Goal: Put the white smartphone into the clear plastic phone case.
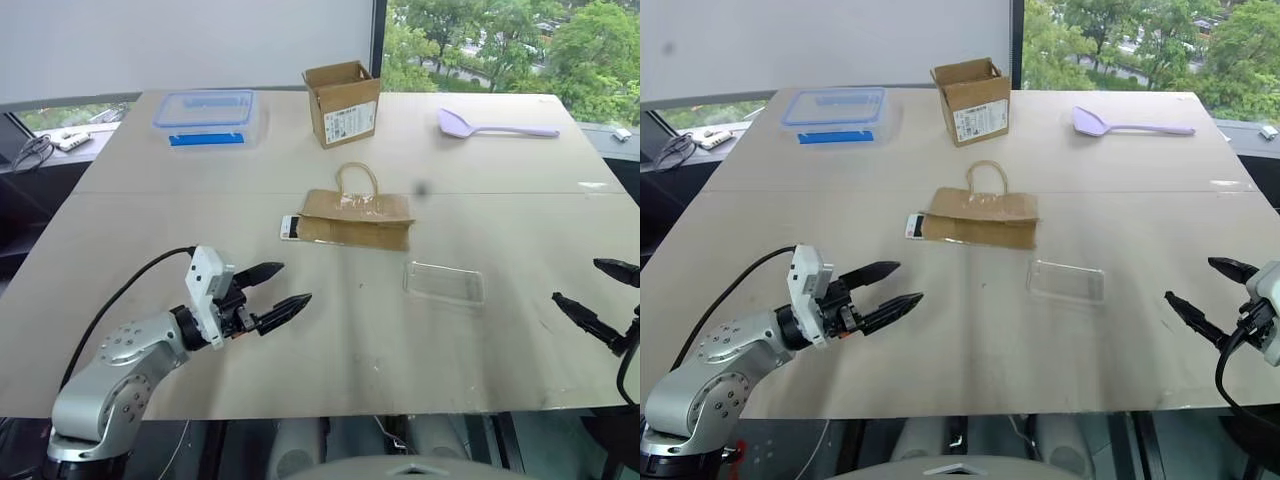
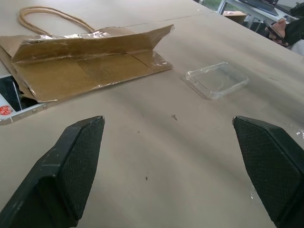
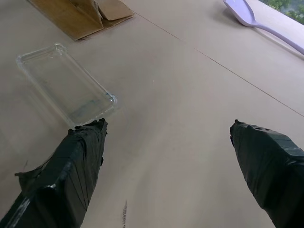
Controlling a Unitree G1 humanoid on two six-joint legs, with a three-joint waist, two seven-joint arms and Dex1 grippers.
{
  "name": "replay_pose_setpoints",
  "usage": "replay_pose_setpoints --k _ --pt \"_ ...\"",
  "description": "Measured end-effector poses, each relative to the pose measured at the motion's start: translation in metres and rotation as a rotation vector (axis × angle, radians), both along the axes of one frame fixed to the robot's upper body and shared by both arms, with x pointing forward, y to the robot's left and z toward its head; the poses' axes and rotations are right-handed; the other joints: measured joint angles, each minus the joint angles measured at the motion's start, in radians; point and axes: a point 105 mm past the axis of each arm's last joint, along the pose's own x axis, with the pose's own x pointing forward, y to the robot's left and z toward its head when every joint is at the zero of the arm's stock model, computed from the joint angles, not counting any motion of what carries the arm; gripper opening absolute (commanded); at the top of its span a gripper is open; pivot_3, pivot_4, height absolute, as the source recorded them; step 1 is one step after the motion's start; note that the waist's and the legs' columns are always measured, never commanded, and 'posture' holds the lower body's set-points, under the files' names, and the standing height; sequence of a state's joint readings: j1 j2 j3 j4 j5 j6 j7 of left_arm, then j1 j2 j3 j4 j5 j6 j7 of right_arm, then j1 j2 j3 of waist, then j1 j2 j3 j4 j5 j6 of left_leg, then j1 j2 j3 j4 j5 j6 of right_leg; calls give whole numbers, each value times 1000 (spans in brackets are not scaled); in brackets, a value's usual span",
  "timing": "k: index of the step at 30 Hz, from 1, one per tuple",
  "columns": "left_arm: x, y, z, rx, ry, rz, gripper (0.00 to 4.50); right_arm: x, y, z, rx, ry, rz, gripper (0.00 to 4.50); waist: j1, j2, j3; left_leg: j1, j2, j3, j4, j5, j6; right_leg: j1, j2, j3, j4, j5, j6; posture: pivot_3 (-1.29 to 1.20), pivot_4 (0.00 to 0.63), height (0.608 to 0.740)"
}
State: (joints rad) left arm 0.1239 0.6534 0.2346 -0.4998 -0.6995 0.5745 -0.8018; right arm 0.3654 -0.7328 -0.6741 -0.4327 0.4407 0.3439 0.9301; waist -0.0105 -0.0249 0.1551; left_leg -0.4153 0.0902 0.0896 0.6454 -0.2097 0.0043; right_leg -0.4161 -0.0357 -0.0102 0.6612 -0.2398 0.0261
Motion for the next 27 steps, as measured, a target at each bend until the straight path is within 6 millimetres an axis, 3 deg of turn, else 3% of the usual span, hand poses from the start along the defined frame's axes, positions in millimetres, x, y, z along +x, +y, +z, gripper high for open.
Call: replay_pose_setpoints --k 2,3,6,8,13,18,23,27 --pt "7 -1 0 12 -12 0 4479 -2 0 0 5 1 -6 4500 1 0 0 1 0 0 -1 0 0 0 0 0 0 0 0 0 150 740" --pt "30 -2 9 35 -71 29 4479 -1 7 2 25 -13 12 4500 15 1 0 0 -2 -3 0 0 0 1 0 -2 1 0 0 0 150 740" --pt "95 -4 54 215 -338 93 4479 -11 68 28 79 -78 256 4500 38 1 1 0 -3 -13 2 0 0 2 7 -1 1 1 -2 0 150 740" --pt "106 -7 63 303 -430 73 4479 -21 87 37 88 -81 343 4500 30 1 -3 1 -6 -15 3 0 0 4 6 3 0 1 -2 0 150 740" --pt "134 -23 23 474 -406 -58 4479 -29 93 33 132 -7 354 4500 24 -2 -1 -2 -11 -13 2 -2 4 3 3 6 -3 0 0 0 150 740" --pt "151 -35 10 579 -423 -165 4479 -35 98 31 126 -1 351 4500 30 -4 0 -4 -11 -17 2 -2 4 2 3 3 -3 0 0 0 150 740" --pt "160 -40 -1 587 -411 -214 2298 -43 97 24 145 7 312 4500 23 -4 0 -6 -11 -17 3 -3 4 2 2 3 -3 -1 3 0 150 740" --pt "163 -42 5 559 -425 -221 422 -45 98 20 148 0 295 4500 22 -5 0 -5 -11 -18 3 -3 4 2 2 2 -3 -2 4 0 150 740"
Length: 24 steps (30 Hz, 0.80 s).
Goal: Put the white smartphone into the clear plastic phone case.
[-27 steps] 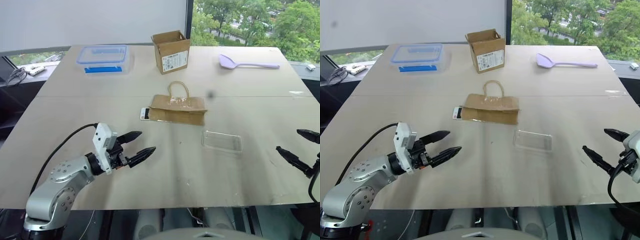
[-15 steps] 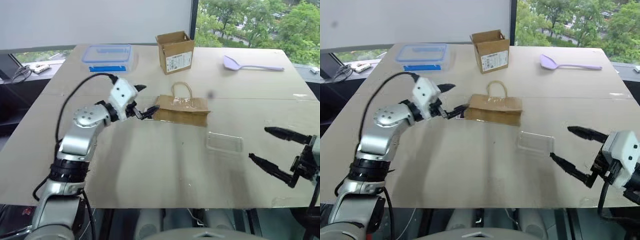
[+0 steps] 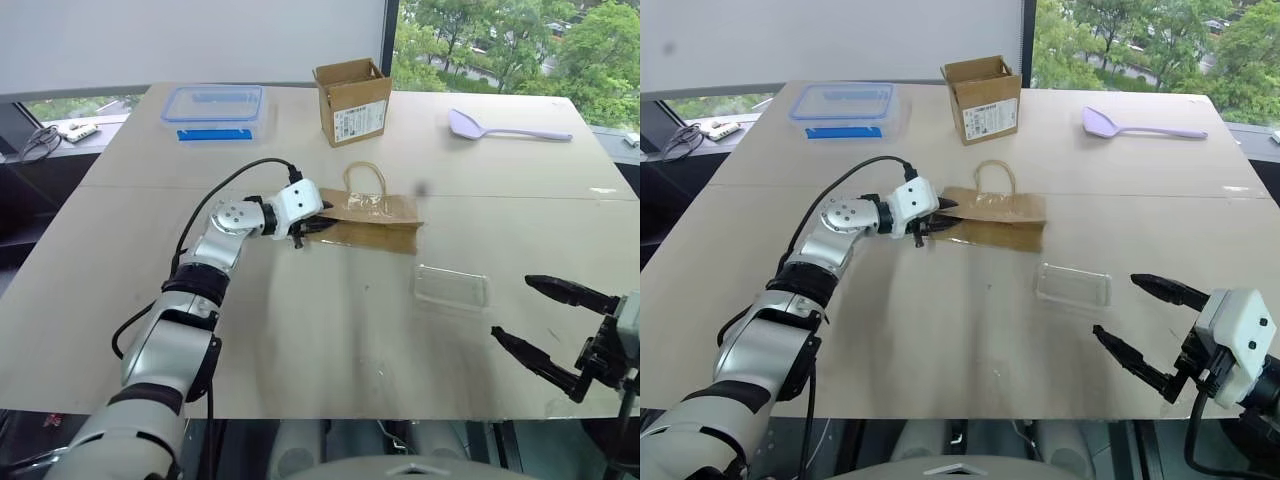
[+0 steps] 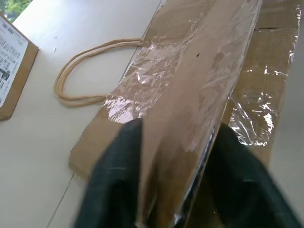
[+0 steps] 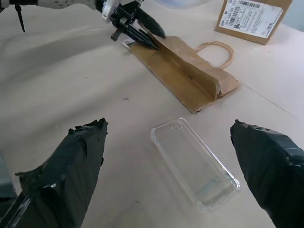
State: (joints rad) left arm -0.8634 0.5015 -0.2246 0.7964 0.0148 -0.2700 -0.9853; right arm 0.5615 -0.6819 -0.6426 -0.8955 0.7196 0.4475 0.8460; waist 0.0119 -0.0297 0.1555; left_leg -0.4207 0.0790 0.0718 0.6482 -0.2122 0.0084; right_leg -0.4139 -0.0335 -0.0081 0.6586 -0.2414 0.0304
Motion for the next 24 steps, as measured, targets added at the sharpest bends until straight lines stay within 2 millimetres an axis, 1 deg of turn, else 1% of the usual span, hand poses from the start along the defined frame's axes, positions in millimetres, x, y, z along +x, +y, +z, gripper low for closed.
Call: replay_pose_setpoints --k 1,3,6,7,8,9,11,12,14,15,17,18,20,21,23,24 --pt "1 2 5 -39 1 13 29 0 1 -1 -1 -3 2 4500 0 0 0 0 0 0 0 0 0 0 0 0 0 0 0 0 150 740" --pt "3 8 14 -98 1 48 29 1 3 -1 1 -10 14 4500 0 0 0 0 0 0 0 0 0 0 0 0 0 0 0 0 150 740" --pt "5 36 36 -182 -44 155 29 5 8 -3 15 -21 40 4500 -7 0 0 1 0 0 0 0 0 0 0 0 1 0 0 0 150 740" --pt "5 40 37 -188 -48 170 29 6 8 -3 16 -21 40 4500 -8 0 0 1 0 0 0 0 0 0 0 0 1 0 0 0 150 740" --pt "0 74 41 -197 -66 281 29 11 11 -5 29 -26 60 4500 -8 -1 0 2 1 1 0 0 0 0 0 1 1 0 0 0 150 740" --pt "-2 85 40 -188 -63 318 29 12 13 -4 34 -31 68 4500 -12 -1 0 2 1 1 -1 0 0 0 0 1 2 0 0 0 150 740" --pt "-15 128 36 -127 -65 436 29 16 18 -6 49 -33 100 4500 -28 -2 1 3 1 1 -1 0 0 0 0 1 2 0 0 0 150 740" --pt "-22 148 35 -82 -70 491 29 17 19 -10 53 -18 110 4500 -30 -2 1 3 1 1 -2 0 0 0 0 1 2 0 0 0 150 740" --pt "-34 181 37 9 -84 578 29 20 19 -18 54 10 119 4500 -25 -2 1 4 1 1 -2 0 0 0 0 1 2 0 -1 0 150 740" --pt "-39 194 39 50 -96 611 29 21 19 -19 52 11 126 4500 -16 -2 1 4 0 1 -2 0 0 0 -2 0 2 0 -1 0 150 740" --pt "-42 200 41 88 -117 625 29 23 22 -18 51 0 146 4500 4 -2 1 4 0 1 -2 0 0 0 -3 0 2 -1 -1 0 150 740" --pt "-45 207 37 120 -116 637 29 25 24 -17 51 -14 162 4500 5 -2 1 4 0 2 -1 0 0 0 -3 0 1 -1 -1 0 150 740" --pt "-53 217 23 137 -65 656 547 29 24 -19 40 -23 165 4500 6 -2 1 3 0 3 -1 0 0 0 -4 0 1 -1 -1 0 150 740" --pt "-58 217 15 118 -26 641 849 29 23 -24 35 -5 162 4500 7 -2 1 3 0 2 -1 0 0 0 -4 -1 1 0 -2 0 150 740" --pt "-60 208 10 45 24 605 1723 30 22 -28 29 11 153 4500 11 -2 1 2 0 2 -1 0 0 0 -5 -1 1 1 -4 0 150 740" --pt "-61 198 13 -15 47 568 2253 30 21 -29 26 14 150 4500 12 -2 1 2 0 1 -1 0 0 0 -4 -2 2 1 -4 0 150 740"
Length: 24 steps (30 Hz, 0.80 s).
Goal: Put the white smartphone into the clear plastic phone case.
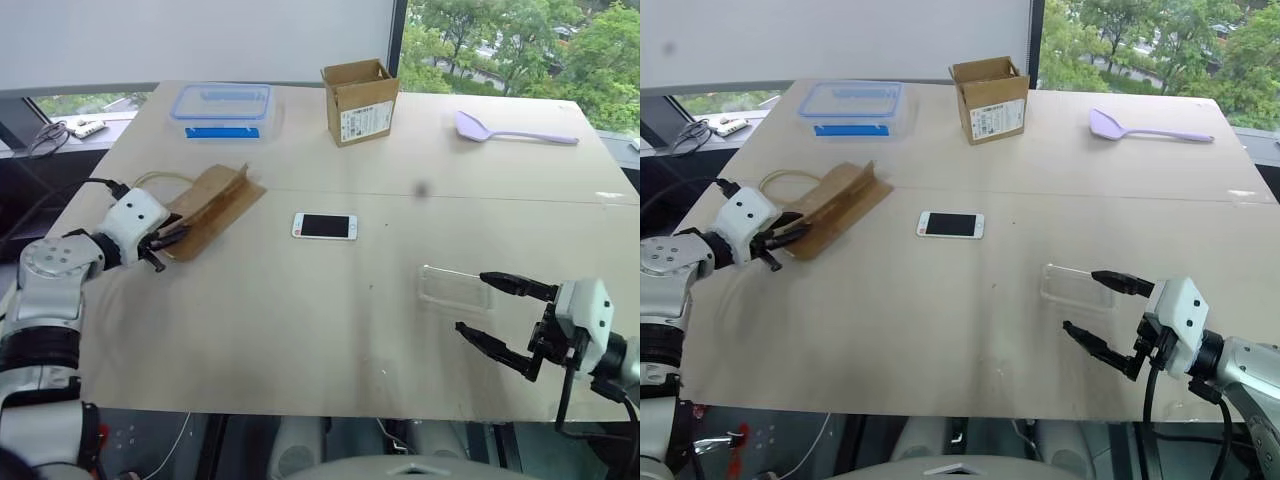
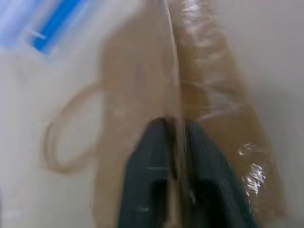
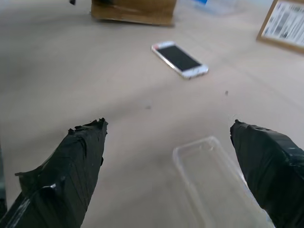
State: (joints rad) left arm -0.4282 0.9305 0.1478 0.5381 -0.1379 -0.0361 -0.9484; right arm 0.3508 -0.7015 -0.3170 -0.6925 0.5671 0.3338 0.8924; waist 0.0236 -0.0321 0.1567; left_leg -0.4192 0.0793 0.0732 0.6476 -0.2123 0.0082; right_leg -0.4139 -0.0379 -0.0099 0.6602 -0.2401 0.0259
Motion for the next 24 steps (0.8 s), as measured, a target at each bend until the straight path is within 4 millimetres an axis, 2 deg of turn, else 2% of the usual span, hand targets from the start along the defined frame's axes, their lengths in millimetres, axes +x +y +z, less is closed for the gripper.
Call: replay_pose_setpoints --k 2,3,4,5,9,14,15,18,20,24 --pt "-2 -22 11 -96 6 -85 3268 -1 -1 -2 -6 4 -5 4500 -1 0 0 0 0 0 0 0 0 0 0 0 0 0 0 0 150 740" --pt "-7 -47 25 -180 11 -193 4015 -3 -2 -5 -9 16 -12 4500 -3 0 0 0 0 -1 0 0 0 0 1 0 1 0 0 0 150 740" --pt "-9 -54 29 -199 14 -224 4015 -4 -2 -6 -10 21 -14 4500 -5 0 0 0 0 0 0 0 0 0 1 0 1 0 0 0 150 740" --pt "-14 -67 33 -249 42 -271 4397 -5 -3 -7 -10 27 -19 4500 -8 0 0 0 0 0 0 0 0 0 1 1 1 0 0 0 150 740" --pt "-40 -139 35 -335 195 -525 4397 -11 -5 -14 -7 56 -43 4500 -10 1 0 1 0 1 0 0 0 1 2 2 1 -2 4 0 150 740" --pt "-55 -218 9 -313 334 -746 4397 -22 -15 -14 -32 70 -103 4500 -6 1 -1 2 -1 -1 2 0 0 1 3 2 2 -2 4 0 150 740" --pt "-55 -229 4 -275 355 -762 4397 -26 -19 -15 -44 81 -124 4500 -6 1 -1 2 -1 -1 2 0 0 1 4 2 2 -2 4 0 150 740" --pt "-39 -265 2 -157 342 -806 4397 -47 -35 -19 -76 138 -215 4500 4 3 -1 1 -2 -2 3 0 0 2 4 2 2 -2 4 0 150 740" --pt "-35 -276 -2 -126 346 -822 4397 -52 -37 -16 -89 136 -236 4500 -1 3 -2 2 -2 -1 3 0 0 1 4 4 1 -2 4 0 150 740" --pt "-37 -313 -36 -53 403 -916 4397 -75 -44 -15 -91 183 -340 4500 -9 4 -2 1 -2 -1 2 0 0 1 4 4 1 -2 4 0 150 740"
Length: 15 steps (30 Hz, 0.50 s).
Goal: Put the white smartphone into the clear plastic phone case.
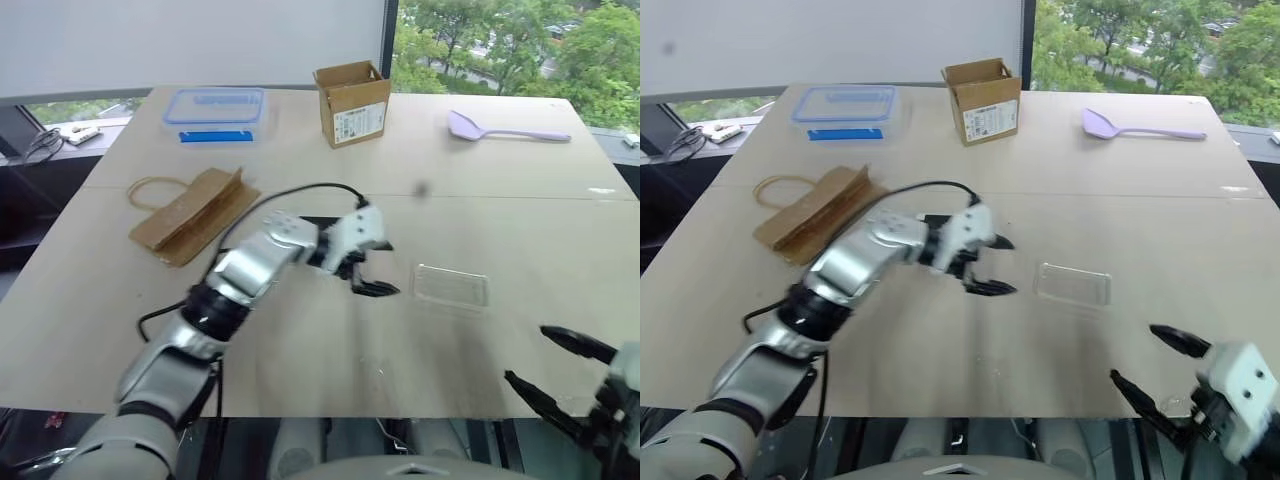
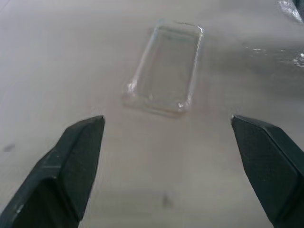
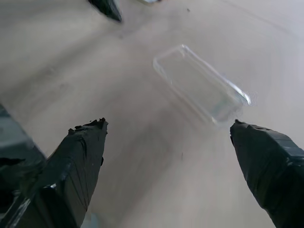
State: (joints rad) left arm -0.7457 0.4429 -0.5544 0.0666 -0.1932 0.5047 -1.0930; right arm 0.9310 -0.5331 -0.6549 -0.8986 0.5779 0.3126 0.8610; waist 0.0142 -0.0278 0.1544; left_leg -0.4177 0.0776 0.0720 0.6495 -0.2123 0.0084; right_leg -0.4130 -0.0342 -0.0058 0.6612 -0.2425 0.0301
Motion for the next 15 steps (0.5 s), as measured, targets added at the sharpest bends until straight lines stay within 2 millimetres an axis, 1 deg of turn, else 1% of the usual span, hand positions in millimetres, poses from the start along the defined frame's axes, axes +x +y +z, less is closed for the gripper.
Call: replay_pose_setpoints --k 2,4,6,7,8,11,13,15 --pt "-8 -23 -15 4 23 -60 4397 -9 -1 1 -3 12 -42 4500 -1 0 0 -1 0 0 0 0 0 -1 0 0 0 0 0 0 150 740" --pt "-9 -43 -21 8 -2 -99 4397 -18 -1 0 5 33 -83 4500 2 0 0 -1 0 -1 0 0 0 -1 -1 -1 -1 0 0 0 150 740" --pt "-7 -49 -23 16 -19 -105 3862 -20 1 1 4 33 -89 4500 -2 0 0 0 0 -1 0 0 0 -1 -1 0 -1 0 0 0 150 740" --pt "-5 -54 -24 19 -31 -103 3711 -21 2 2 5 31 -97 4500 -5 0 0 0 0 -2 0 0 0 -1 -1 0 -1 0 0 0 150 740" --pt "-2 -57 -24 27 -39 -97 3332 -21 3 3 0 25 -100 4500 -6 0 0 0 0 -3 0 0 0 -1 -1 0 -1 0 0 0 150 740" --pt "7 -63 -31 61 -67 -66 1900 -15 9 12 -12 -22 -78 4500 -5 0 0 0 0 -3 0 0 0 -1 -1 0 -1 0 0 0 150 740" --pt "9 -64 -32 68 -88 -73 989 -9 12 15 -16 -44 -58 4500 -2 0 0 0 0 -2 0 0 0 0 -1 0 -2 0 0 0 150 740" --pt "7 -66 -32 66 -95 -97 43 -3 16 18 -4 -65 -34 4500 0 0 0 0 -1 -2 0 0 0 0 -1 0 -2 0 0 0 150 740"
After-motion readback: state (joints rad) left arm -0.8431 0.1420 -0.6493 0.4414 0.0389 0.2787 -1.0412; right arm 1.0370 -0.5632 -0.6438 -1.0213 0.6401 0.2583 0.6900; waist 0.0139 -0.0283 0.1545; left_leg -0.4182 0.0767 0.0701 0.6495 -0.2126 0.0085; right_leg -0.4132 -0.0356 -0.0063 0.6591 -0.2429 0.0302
